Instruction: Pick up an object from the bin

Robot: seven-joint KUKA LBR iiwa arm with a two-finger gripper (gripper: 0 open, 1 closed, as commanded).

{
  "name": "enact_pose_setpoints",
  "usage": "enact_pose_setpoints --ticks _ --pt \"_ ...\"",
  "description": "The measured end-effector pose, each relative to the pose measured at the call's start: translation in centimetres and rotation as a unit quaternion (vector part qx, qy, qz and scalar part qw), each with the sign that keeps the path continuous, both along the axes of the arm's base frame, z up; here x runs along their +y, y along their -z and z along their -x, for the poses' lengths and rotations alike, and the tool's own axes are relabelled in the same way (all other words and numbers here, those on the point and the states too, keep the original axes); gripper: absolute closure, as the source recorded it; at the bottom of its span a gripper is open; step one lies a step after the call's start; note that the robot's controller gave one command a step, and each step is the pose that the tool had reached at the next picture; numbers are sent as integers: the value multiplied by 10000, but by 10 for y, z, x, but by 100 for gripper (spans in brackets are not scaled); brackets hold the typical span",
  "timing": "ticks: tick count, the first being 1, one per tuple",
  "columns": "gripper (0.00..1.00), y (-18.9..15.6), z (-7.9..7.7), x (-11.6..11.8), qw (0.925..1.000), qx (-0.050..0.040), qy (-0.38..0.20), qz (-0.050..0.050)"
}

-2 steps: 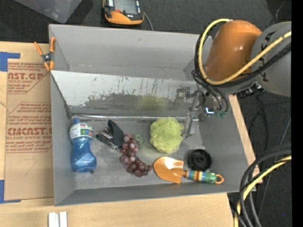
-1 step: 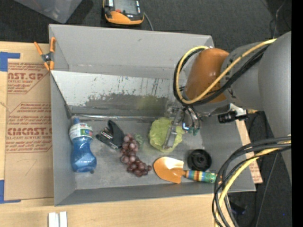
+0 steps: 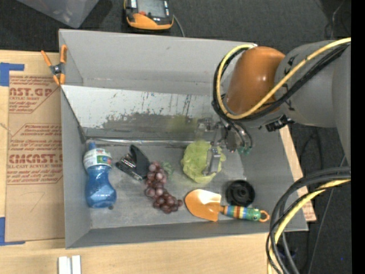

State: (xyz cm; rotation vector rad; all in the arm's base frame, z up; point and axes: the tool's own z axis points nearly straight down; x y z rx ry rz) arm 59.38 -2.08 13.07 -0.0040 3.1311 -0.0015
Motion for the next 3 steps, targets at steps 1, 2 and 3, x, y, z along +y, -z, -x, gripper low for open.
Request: enact_pose_setpoints --ticks 1,2,3 --pt "0 57 3 -5 9900 63 1412 -21" --pt "0 60 10 7 9934 -37 1150 -19" --pt "100 60 17 33 9704 27 2417 -30"
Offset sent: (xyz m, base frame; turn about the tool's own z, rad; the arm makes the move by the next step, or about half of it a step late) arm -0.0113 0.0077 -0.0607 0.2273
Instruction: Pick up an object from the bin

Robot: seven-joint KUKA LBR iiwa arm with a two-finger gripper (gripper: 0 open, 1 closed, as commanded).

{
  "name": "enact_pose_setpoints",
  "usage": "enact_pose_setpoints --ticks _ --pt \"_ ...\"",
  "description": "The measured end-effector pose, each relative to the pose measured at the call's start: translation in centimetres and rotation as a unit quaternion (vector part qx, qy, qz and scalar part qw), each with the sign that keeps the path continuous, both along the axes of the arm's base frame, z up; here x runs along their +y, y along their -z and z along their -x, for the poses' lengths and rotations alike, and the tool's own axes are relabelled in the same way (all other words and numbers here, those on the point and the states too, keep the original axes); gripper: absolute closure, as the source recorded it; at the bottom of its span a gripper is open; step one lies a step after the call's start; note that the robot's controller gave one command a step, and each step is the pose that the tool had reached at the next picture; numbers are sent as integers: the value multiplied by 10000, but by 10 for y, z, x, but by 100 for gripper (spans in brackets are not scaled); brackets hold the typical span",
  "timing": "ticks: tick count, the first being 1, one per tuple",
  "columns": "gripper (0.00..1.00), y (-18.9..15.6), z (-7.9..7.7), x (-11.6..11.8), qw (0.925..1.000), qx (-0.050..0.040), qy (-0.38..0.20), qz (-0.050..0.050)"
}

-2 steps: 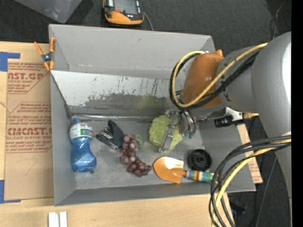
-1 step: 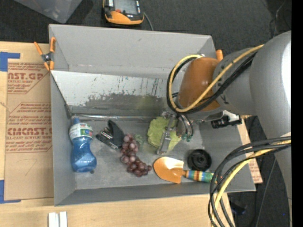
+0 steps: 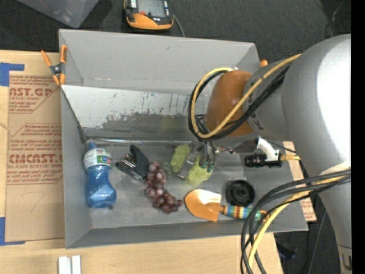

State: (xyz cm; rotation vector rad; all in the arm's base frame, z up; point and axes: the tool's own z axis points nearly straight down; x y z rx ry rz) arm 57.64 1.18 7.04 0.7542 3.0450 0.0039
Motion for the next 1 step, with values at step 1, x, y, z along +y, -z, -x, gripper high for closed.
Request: enact_pose_setpoints --ticks 1 --pt "100 0 0 0 10000 0 1 1"
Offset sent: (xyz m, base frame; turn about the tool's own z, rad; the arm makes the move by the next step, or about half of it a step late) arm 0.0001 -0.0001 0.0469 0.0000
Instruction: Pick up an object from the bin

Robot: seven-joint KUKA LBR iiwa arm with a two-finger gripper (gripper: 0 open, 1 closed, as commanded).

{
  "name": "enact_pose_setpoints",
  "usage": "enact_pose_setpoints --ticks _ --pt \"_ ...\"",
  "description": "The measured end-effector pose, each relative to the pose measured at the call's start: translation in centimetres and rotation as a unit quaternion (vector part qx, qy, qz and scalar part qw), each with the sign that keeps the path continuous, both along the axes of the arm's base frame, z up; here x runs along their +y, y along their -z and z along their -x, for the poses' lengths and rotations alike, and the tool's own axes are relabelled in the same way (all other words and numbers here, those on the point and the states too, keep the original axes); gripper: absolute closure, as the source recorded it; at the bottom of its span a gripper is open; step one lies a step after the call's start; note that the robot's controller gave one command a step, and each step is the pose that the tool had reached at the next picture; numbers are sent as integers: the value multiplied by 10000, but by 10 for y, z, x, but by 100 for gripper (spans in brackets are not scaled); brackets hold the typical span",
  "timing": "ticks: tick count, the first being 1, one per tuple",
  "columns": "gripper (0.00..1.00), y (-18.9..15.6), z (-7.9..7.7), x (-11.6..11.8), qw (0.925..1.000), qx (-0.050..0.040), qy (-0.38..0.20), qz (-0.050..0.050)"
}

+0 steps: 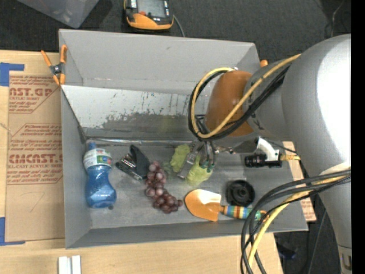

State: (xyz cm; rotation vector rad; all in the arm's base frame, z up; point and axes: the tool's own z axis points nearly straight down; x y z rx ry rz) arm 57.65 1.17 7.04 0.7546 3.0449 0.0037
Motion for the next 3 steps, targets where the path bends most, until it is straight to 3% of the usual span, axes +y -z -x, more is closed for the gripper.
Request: enact_pose_setpoints --ticks 1,3 --pt "100 -16 2 0 10000 36 -3 -2" --pt "100 -70 1 0 10000 21 -4 -6"
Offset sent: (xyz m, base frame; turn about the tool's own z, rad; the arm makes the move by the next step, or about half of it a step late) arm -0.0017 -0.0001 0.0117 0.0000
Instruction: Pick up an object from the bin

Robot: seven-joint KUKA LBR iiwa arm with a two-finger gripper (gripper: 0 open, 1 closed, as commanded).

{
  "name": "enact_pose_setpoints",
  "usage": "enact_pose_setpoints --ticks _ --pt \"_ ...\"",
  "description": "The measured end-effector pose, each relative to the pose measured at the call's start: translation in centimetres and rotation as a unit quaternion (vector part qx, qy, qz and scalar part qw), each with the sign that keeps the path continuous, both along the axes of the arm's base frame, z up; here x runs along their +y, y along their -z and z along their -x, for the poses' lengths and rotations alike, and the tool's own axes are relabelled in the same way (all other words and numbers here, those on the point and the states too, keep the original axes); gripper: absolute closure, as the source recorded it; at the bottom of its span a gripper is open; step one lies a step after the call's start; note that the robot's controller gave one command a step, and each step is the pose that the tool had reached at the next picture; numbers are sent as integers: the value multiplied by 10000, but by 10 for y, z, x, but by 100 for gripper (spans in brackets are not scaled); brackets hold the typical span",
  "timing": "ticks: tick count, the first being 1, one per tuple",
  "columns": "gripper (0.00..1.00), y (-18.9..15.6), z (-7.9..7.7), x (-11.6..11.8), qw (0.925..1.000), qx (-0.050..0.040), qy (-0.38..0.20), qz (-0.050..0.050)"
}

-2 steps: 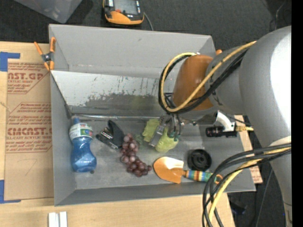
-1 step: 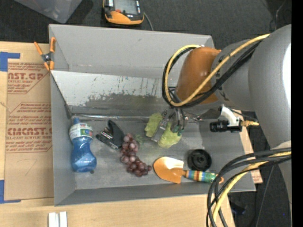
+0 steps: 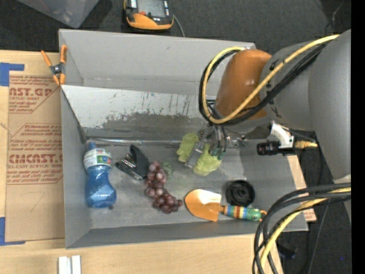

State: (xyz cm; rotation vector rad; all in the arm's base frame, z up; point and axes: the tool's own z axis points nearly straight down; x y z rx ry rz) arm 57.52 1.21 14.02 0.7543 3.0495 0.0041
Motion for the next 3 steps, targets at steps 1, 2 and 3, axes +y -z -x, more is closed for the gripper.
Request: enact_pose_setpoints --ticks 1,2,3 --pt "100 -19 -1 0 10000 -15 -4 -1" --pt "100 -36 -1 1 10000 -14 -5 -4" --pt "100 -49 -1 1 10000 -28 -7 -5"
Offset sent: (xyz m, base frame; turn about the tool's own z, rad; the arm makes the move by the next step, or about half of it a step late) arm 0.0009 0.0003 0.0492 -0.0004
